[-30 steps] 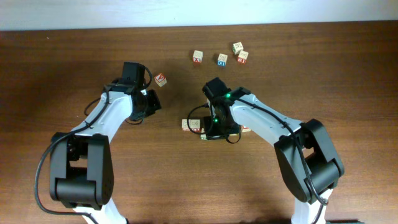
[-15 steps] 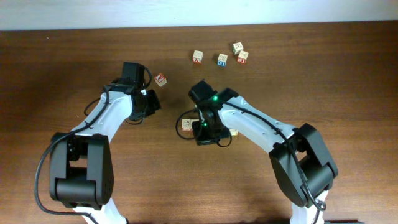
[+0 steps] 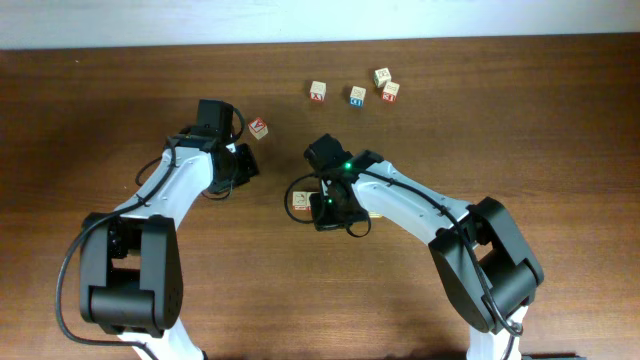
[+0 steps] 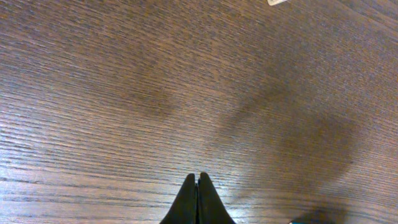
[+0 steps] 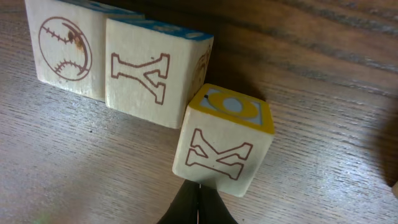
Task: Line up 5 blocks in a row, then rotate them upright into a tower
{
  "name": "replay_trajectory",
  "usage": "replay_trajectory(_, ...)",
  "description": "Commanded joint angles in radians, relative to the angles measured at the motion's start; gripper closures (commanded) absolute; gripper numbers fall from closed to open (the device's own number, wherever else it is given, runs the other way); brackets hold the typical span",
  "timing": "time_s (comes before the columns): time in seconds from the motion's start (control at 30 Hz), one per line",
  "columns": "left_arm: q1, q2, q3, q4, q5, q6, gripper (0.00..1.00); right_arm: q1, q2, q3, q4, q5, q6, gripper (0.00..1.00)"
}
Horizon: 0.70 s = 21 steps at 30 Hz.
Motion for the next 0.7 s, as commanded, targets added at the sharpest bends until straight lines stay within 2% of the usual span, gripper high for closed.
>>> replay_trajectory(0.0, 0.002, -0.003, -0.008, 0.001, 0.011, -0.009, 1.00, 0.005, 0.003, -0.007, 0.017, 0.028, 0.008, 0.96)
replay_trajectory(0.53, 0.001, -0.003, -0.008, 0.001, 0.015, -0.009, 1.00, 0.002, 0.003, -0.007, 0.086, 0.077, -0.034, 0.96)
replay_trajectory(0.6, 0.001, -0.003, -0.008, 0.001, 0.015, -0.009, 1.00, 0.002, 0.002, -0.006, 0.082, 0.063, -0.049, 0.96)
replay_trajectory(0.67, 0.001, -0.003, -0.008, 0.001, 0.014, -0.009, 1.00, 0.001, -0.060, 0.048, -0.003, 0.043, -0.071, 0.96)
